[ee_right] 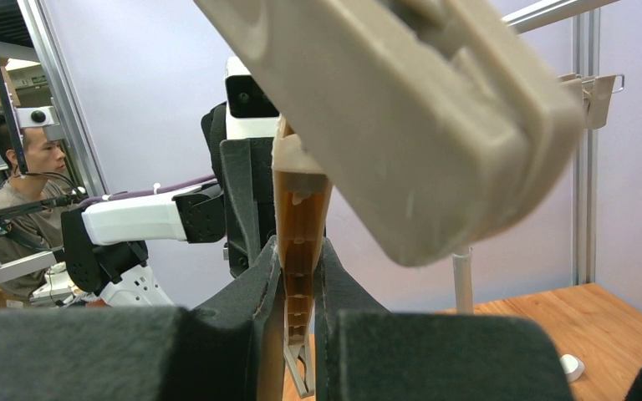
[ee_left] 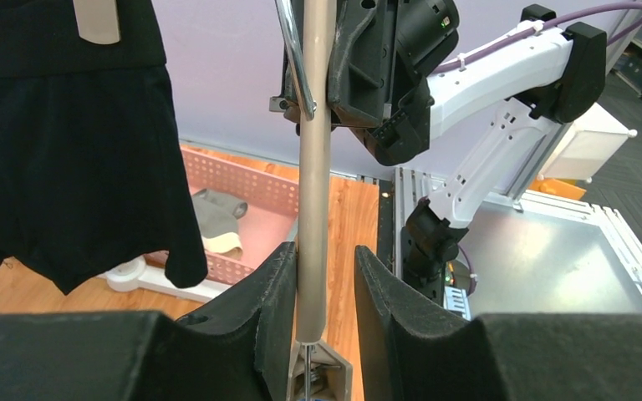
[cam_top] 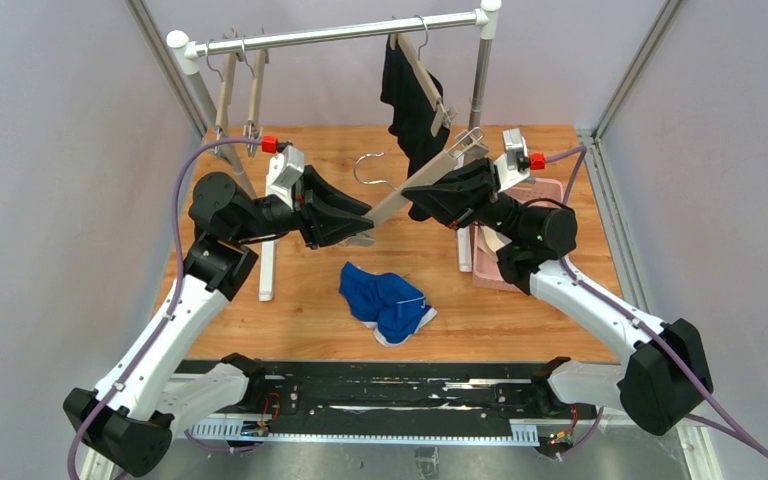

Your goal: Remove the underwear clipped to the hanger

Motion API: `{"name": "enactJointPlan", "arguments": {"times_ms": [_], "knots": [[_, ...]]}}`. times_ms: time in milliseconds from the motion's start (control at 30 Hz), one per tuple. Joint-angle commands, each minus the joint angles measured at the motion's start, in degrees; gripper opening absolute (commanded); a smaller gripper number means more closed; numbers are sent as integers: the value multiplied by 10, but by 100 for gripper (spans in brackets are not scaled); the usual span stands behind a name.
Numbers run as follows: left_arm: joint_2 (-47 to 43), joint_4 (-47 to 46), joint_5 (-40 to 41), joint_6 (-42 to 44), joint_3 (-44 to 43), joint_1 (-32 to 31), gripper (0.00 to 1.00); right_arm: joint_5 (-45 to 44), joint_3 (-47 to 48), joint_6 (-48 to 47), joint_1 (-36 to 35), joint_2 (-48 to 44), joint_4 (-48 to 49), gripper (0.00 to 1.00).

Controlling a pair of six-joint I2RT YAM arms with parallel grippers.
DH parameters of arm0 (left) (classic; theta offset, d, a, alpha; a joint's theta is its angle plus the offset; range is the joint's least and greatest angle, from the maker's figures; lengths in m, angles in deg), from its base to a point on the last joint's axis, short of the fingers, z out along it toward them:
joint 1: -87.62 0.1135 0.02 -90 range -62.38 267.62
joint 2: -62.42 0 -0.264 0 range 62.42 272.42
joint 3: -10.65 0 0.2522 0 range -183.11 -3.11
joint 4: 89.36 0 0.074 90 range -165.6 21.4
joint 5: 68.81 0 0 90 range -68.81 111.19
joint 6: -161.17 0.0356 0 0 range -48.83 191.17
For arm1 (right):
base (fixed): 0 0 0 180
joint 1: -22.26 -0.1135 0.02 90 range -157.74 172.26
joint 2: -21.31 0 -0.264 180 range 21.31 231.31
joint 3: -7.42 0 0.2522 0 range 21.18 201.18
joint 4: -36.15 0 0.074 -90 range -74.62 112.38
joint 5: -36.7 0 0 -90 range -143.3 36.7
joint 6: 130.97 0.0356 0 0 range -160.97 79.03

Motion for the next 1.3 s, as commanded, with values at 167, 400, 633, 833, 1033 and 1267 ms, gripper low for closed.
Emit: {"name": "enactJointPlan", "arguments": {"times_ms": [167,400,633,833,1033,1267], "knots": [[12,-13,-6,-4,5,-12,36,2,36,7,-12,13,40,1],[22,-13,-9,-3,13,-18,11,3,42,7,-15,13,40,0],[19,-13,1,-12,1,-21,0,6,30,1,-18,4,27,1],[-15,5,35,-25,-14,-21,0,-2,0,-33,-18,-20,-20,52],[-47,232,119,85,-74,-21,0,-1,-24,-93,-19,-57,-120,75],[-74,518,365,166,-151,-22,0,-149,3,-374,-88,-131,-584,76]]}}
